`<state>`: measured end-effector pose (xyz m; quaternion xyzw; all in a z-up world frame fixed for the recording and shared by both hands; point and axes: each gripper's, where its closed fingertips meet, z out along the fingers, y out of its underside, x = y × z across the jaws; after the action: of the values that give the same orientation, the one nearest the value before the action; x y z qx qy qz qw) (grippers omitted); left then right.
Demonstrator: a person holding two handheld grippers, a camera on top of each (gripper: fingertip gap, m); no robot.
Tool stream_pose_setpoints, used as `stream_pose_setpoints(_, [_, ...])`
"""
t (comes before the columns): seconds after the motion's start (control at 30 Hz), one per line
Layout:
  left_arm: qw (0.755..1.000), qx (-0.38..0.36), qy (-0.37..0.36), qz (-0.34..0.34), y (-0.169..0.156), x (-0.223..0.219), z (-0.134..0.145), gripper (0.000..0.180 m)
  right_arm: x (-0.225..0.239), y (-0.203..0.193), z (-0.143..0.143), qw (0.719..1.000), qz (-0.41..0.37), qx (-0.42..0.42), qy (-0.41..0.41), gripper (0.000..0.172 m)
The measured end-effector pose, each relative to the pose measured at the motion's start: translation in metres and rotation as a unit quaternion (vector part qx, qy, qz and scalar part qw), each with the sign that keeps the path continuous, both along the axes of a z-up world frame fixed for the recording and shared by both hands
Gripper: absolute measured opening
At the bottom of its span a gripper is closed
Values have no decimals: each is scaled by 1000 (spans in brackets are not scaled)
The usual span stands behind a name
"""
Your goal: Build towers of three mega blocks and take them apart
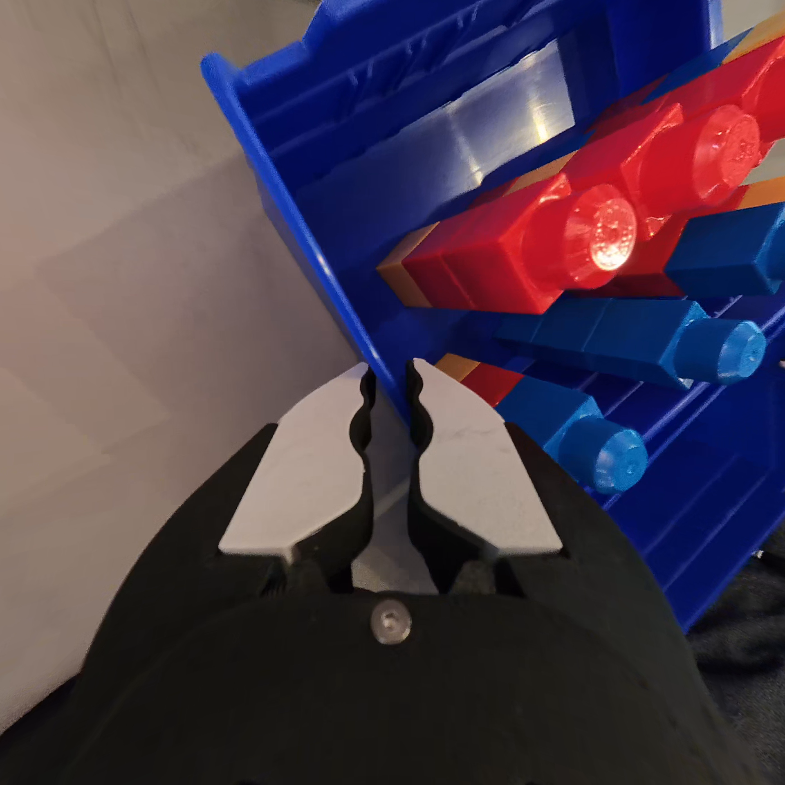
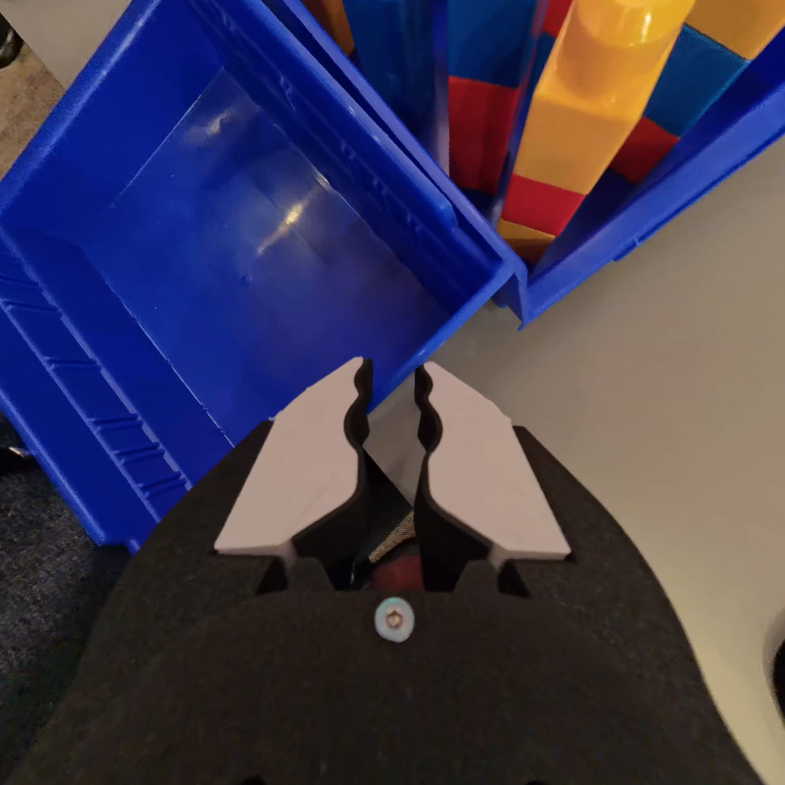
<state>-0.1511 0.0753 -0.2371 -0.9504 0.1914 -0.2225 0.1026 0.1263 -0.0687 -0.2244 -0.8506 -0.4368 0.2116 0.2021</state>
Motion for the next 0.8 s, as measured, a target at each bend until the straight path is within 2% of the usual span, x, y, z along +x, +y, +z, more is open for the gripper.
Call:
stream_pose_setpoints(0.27, [999,-4,34,-3,8,-31,-1,12,38,22,-1,1000,6,2,-28,17])
stream_pose_setpoints(0.53, [998,-9,53,46,24,-97,-2,9,60,46,0,999,10,0,-48,18])
stream_pose_setpoints(0.6, [997,-15,48,55,26,-108,-2,9,60,44,0,999,12,-8,-49,21])
stream_pose_setpoints(0.7, [997,-41,32,58,23,-111,-8,24,57,35,-2,998,15,-31,-57,35])
stream_pose_setpoints(0.8, [997,-61,18,50,21,-105,-12,19,56,34,-2,997,10,-30,-68,36])
